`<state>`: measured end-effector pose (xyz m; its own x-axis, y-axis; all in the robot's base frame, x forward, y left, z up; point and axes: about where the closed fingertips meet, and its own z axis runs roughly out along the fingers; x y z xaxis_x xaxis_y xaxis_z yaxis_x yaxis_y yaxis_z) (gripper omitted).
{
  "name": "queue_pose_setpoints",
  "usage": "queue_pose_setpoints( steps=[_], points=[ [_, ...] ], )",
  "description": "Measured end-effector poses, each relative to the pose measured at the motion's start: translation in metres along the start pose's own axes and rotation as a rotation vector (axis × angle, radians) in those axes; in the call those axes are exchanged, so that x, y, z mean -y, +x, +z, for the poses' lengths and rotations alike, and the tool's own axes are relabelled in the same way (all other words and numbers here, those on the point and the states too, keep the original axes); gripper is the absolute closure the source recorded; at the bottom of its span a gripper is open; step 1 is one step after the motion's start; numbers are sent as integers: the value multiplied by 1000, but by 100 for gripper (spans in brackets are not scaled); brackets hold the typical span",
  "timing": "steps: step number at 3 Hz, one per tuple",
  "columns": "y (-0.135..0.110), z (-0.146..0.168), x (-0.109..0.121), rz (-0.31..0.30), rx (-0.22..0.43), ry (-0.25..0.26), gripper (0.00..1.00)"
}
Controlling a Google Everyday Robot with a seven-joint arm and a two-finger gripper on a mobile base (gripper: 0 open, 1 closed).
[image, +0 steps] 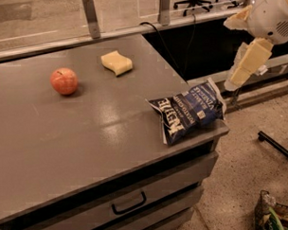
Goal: Move sponge near blue chip bag
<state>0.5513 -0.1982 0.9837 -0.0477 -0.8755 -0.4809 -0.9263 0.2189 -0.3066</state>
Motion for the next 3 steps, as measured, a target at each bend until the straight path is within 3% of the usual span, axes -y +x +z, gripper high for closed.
queue_pose_setpoints(
  steps=[1,2,3],
  points=[
    [-16,32,35,-2,164,18,0],
    [-44,77,60,-8,279,51,0],
    [-83,132,74,-24,348,63,0]
  ],
)
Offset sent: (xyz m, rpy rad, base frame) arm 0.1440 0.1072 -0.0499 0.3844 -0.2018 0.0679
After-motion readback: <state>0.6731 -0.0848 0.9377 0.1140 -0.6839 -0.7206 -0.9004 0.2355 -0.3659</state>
